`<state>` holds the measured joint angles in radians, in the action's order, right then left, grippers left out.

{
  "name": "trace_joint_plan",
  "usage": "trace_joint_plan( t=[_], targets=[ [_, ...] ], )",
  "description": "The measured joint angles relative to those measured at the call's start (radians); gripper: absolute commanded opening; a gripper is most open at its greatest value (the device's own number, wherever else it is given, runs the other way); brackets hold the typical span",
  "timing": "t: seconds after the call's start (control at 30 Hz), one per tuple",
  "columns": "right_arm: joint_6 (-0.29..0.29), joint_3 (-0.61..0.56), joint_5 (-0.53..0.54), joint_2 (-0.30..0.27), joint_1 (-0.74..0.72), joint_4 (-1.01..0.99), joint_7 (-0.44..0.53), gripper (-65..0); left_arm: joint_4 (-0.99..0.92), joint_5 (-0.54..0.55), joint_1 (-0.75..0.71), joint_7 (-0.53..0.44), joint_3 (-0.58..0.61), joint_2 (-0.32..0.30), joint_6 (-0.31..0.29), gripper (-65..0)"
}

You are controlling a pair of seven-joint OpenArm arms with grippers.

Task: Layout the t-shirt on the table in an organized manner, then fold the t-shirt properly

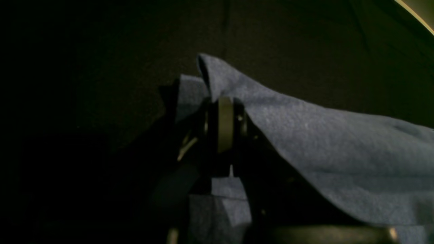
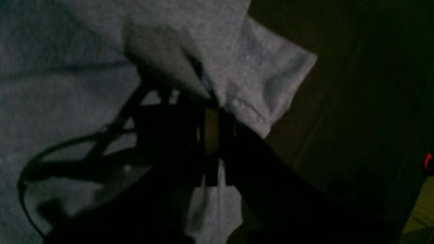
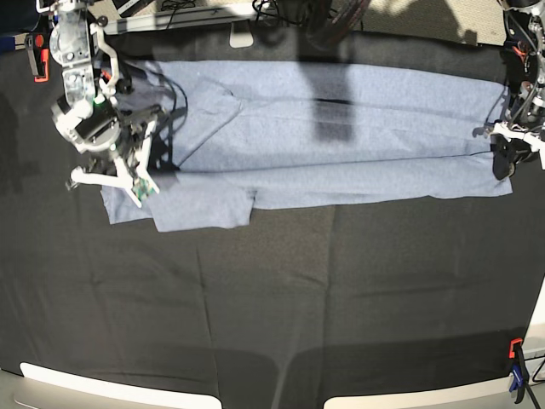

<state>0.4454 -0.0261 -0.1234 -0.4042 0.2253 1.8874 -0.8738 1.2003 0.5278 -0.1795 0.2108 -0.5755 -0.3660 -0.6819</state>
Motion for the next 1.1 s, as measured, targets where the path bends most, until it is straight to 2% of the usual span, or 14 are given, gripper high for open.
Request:
trace_joint_plan(
  t=[0.33, 0.4, 0.43, 0.47, 0.5, 0.6, 0.77, 1.0, 1.07, 1.1],
  targets=[
    [-0.001, 0.0, 0.022, 0.0, 0.021, 0.0, -0.014, -65.0, 0.0, -0.01, 0.0, 0.0, 0.0, 0.0, 0.0, -65.0],
    [0.0, 0.0, 0.059, 0.0, 0.022, 0.0, -0.021, -65.0, 0.0, -0.015, 0.0, 0.0, 0.0, 0.0, 0.0, -49.9],
    [0.0, 0.0, 0.074, 0.0, 0.022, 0.0, -0.027, -62.7, 0.0, -0.016, 0.0, 0.0, 0.0, 0.0, 0.0, -43.6],
    [0.0, 0.0, 0.077, 0.0, 0.021, 0.0, -0.028, -58.7, 0.0, -0.015, 0.0, 0.0, 0.0, 0.0, 0.001, -39.8],
    [0.0, 0.0, 0.085, 0.0, 0.021, 0.0, -0.036, -54.5, 0.0, -0.015, 0.0, 0.0, 0.0, -0.002, 0.001, -38.7],
    [0.0, 0.001, 0.111, 0.0, 0.019, 0.0, -0.045, -47.1, 0.0, -0.016, 0.0, 0.0, 0.0, -0.013, 0.0, -38.7],
    [-0.001, 0.001, 0.132, 0.0, 0.019, 0.0, -0.039, -47.0, 0.0, -0.016, 0.003, 0.0, 0.0, -0.054, 0.001, -38.7],
    [-0.004, 0.001, 0.132, 0.0, 0.019, 0.0, 0.179, -46.6, 0.021, -0.016, 0.008, 0.0, 0.0, -0.066, 0.002, -38.7],
    [-0.039, 0.001, 0.132, 0.0, 0.016, 0.0, 0.237, -38.4, 0.049, -0.016, 0.008, 0.002, 0.0, -0.064, 0.002, -38.7],
    [-0.05, 0.001, 0.151, 0.001, 0.006, 0.0, 0.233, -33.2, 0.065, -0.016, 0.008, 0.0, 0.0, -0.062, 0.002, -38.7]
  ],
)
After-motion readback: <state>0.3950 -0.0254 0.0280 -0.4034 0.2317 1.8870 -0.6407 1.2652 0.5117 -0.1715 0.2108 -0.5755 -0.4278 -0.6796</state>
